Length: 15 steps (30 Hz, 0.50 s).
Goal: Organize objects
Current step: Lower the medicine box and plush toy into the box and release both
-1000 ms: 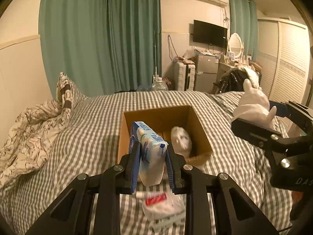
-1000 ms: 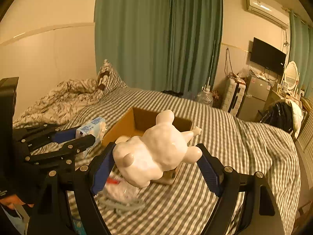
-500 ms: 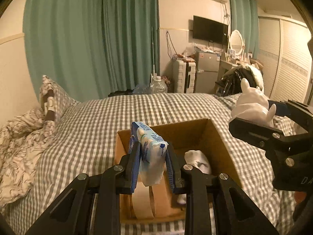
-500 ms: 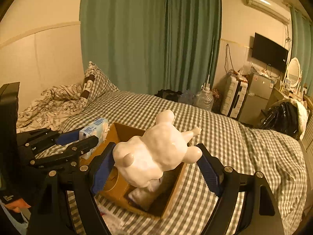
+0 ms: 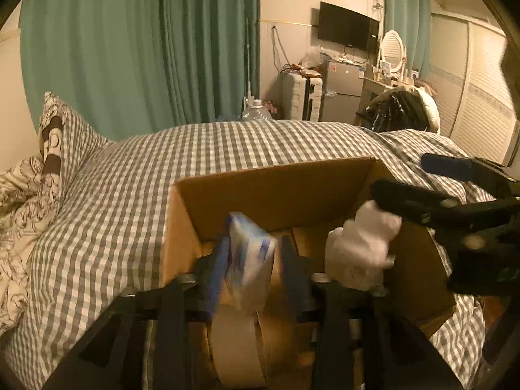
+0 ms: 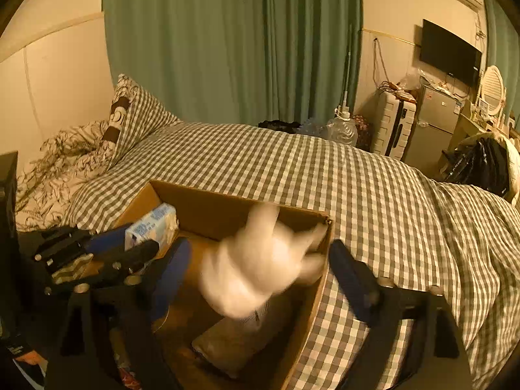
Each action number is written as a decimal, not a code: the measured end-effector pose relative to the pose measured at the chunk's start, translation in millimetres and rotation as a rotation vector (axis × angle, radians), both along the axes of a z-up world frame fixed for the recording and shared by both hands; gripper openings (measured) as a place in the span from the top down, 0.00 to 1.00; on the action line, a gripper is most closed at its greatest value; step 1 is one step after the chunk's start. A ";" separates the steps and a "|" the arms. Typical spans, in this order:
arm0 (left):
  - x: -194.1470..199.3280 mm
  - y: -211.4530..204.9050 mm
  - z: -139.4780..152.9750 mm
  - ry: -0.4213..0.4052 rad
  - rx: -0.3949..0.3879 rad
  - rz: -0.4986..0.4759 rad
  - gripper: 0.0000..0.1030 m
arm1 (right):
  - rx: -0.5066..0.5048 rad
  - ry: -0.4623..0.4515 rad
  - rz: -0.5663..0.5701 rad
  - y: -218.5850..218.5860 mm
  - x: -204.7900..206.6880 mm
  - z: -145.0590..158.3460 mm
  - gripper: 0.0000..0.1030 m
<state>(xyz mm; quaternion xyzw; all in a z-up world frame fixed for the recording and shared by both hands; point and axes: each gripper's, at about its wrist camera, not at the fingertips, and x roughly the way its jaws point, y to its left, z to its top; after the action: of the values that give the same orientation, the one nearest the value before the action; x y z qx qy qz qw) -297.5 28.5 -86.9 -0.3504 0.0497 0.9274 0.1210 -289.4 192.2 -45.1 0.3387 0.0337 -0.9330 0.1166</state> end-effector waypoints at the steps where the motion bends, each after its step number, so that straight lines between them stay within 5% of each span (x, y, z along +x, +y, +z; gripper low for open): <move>1: 0.8 -1.6 0.4 0.003 -0.008 0.014 0.25 | -0.002 0.008 -0.006 1.8 1.8 1.8 0.09; 10: 49.6 -21.0 50.0 0.040 0.033 0.097 0.08 | -0.022 0.062 -0.044 25.8 52.0 56.0 0.08; 15: 105.3 -30.6 97.2 0.110 0.016 0.145 0.08 | 0.004 0.110 -0.055 36.5 107.2 93.3 0.07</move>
<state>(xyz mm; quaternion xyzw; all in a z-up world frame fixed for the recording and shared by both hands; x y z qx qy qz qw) -192.3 -2.1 10.2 -0.3004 0.0233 0.9520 0.0535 -182.2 228.7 48.2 0.2877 0.0327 -0.9531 0.0882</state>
